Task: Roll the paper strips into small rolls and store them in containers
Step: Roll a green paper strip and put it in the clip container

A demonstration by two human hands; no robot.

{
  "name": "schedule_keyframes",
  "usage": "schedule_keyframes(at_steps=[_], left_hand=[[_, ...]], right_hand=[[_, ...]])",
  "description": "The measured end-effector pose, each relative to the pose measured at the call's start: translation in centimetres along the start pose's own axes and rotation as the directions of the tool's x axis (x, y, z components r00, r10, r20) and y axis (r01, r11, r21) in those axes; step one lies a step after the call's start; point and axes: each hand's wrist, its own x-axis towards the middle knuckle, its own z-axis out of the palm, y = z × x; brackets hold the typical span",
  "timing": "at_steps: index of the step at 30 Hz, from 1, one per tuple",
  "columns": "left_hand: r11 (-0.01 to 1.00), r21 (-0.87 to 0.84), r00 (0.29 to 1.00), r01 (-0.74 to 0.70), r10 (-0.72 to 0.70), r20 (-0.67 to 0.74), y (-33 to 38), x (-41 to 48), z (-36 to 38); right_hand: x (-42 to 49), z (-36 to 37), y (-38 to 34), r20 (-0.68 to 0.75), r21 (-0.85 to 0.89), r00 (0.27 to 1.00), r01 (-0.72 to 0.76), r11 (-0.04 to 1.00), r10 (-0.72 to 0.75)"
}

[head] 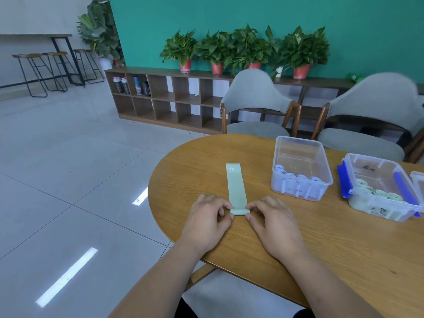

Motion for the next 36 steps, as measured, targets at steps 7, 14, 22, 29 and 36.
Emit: schedule_keyframes(at_steps=[7,14,22,29,36], left_hand=[[1.0,-0.019,1.0,0.007,-0.007,-0.003,0.08,0.04,-0.01],[1.0,0.004,1.0,0.002,-0.002,0.004,0.21,-0.02,-0.01],[1.0,0.008,1.0,0.003,-0.003,-0.012,0.18,0.0,-0.04],[1.0,0.011,1.0,0.005,-0.005,0.011,0.15,0.03,-0.07],[1.0,0.004,1.0,-0.001,0.001,0.02,0.2,0.07,-0.03]], right_hand=[[0.0,-0.03,-0.01,0.005,0.01,1.0,-0.008,1.0,0.008],[0.03,-0.04,-0.11,0.015,-0.002,1.0,-0.015,1.0,0.015],[-0.01,-0.14,-0.37,0.024,-0.021,1.0,-0.02,1.0,0.02],[0.12,-0.22,-0.36,0.035,-0.006,0.999,-0.014,1.0,0.015],[0.22,0.1,0.02,0.03,0.058,0.999,-0.019,0.998,0.017]])
